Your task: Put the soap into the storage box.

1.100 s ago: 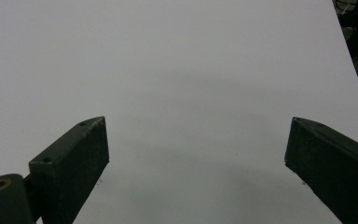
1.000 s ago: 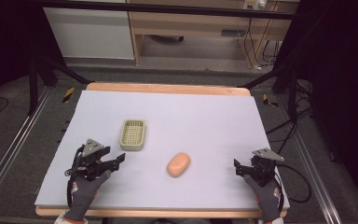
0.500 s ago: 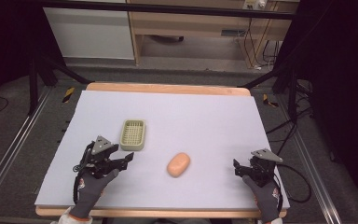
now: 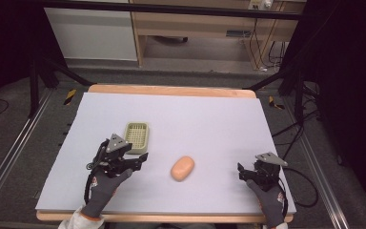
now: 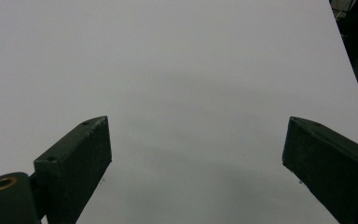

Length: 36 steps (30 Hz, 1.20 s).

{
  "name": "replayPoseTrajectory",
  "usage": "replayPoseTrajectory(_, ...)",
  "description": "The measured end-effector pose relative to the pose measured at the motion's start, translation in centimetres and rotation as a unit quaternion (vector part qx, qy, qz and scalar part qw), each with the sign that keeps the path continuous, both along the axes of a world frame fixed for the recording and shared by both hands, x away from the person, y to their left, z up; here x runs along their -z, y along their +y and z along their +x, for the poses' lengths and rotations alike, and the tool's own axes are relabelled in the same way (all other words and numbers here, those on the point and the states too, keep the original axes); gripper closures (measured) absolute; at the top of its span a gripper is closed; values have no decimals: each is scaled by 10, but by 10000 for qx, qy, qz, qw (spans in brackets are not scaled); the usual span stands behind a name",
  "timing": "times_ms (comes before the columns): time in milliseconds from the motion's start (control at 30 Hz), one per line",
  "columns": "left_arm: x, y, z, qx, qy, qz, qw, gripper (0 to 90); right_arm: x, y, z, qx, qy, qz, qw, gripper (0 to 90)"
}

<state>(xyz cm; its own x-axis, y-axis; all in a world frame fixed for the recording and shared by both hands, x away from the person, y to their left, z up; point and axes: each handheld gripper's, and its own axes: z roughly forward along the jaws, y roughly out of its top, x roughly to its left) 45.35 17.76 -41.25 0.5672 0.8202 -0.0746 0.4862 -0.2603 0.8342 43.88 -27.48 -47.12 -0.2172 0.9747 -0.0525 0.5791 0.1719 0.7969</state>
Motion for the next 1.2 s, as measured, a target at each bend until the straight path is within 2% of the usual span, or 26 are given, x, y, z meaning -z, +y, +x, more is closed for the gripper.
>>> replayPoseTrajectory(300, 3, -14, 5, 100, 64, 66, 9999, 281, 0, 0, 0, -18, 24, -15, 10000, 100)
replayPoseTrajectory(700, -1, -35, 9, 203, 62, 119, 9997, 275, 0, 0, 0, -21, 53, 99, 9999, 106)
replayPoseTrajectory(867, 1, -43, 10, 276, 83, 224, 9993, 275, 0, -2, 0, 0, 53, 89, 9999, 106)
replayPoseTrajectory(1200, 3, -58, 12, 404, 131, 267, 9987, 272, 0, -1, 0, 10, 58, 80, 10000, 107)
